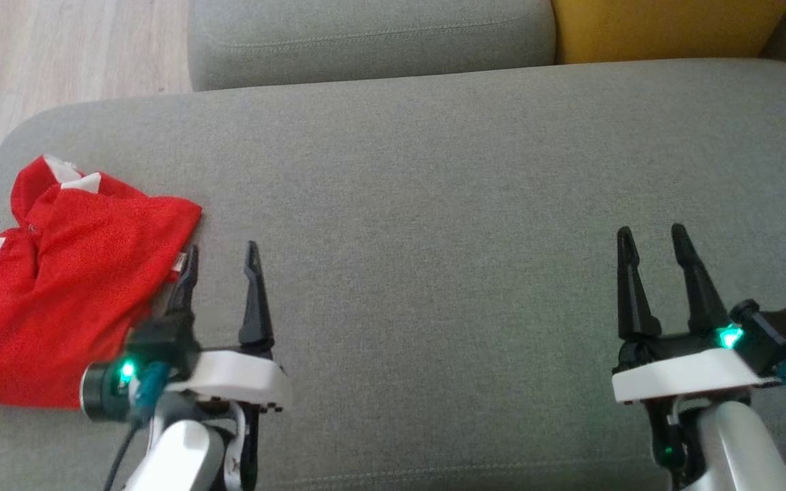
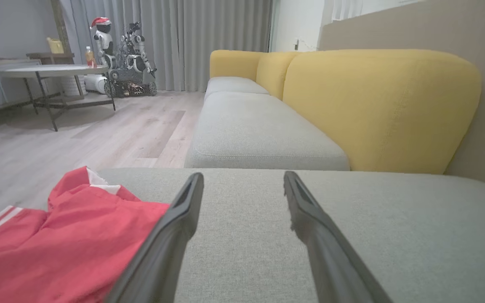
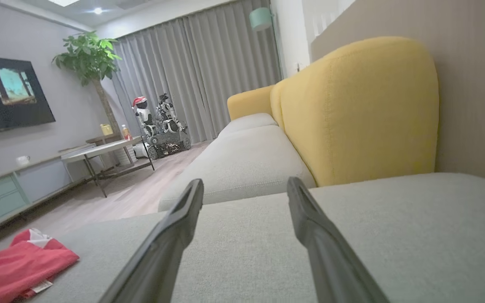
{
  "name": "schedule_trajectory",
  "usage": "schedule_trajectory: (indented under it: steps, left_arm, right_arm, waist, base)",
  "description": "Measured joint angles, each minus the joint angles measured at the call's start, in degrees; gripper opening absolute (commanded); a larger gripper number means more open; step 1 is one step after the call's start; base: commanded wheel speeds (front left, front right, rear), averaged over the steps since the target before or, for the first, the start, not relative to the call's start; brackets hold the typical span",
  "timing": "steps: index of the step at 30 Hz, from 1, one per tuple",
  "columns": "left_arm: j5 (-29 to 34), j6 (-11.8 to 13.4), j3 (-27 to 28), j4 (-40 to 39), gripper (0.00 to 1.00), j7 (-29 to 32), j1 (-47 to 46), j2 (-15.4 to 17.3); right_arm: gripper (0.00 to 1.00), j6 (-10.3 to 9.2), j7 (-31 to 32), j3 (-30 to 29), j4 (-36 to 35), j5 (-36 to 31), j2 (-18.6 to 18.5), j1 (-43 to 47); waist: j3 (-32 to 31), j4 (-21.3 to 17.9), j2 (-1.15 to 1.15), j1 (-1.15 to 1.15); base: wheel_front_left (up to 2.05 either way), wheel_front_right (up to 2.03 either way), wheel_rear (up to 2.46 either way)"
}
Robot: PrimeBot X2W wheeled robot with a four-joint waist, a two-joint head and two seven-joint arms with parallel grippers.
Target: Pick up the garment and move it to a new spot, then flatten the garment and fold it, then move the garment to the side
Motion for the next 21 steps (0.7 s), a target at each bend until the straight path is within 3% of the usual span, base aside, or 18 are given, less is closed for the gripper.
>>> schedule_trajectory:
  steps: [5,10,15,21]
  left_arm:
    - [0.15,-7.35,6.1,2.19,1.0,-0.7,3.75,-3.9]
    - [3.18,-13.36,10.84,6.55,1.0,-1.29,5.78,-7.21]
    - [7.09,-16.62,14.17,7.27,1.0,-1.78,5.75,-9.11]
    - [9.51,-17.96,16.19,7.37,1.0,-1.78,5.48,-9.73]
  right_arm:
    - [1.0,0.0,-0.96,1.19,3.56,2.27,0.0,0.0]
    - [1.0,0.0,-1.58,1.33,6.83,-0.29,-0.01,-0.06]
    - [1.0,0.0,-2.13,1.31,8.29,-2.1,-0.01,-0.5]
    - [1.0,0.0,-2.14,1.63,8.47,-2.1,-0.03,-1.52]
  waist:
    - [-0.3,-0.26,0.0,0.0]
    - [-0.52,-0.48,0.0,0.0]
    - [-0.48,-0.47,0.0,0.0]
    - [0.16,1.13,0.0,0.0]
  base:
    - [0.0,0.0,0.0]
    - [0.0,0.0,0.0]
    - [0.0,0.0,0.0]
    - [0.0,0.0,0.0]
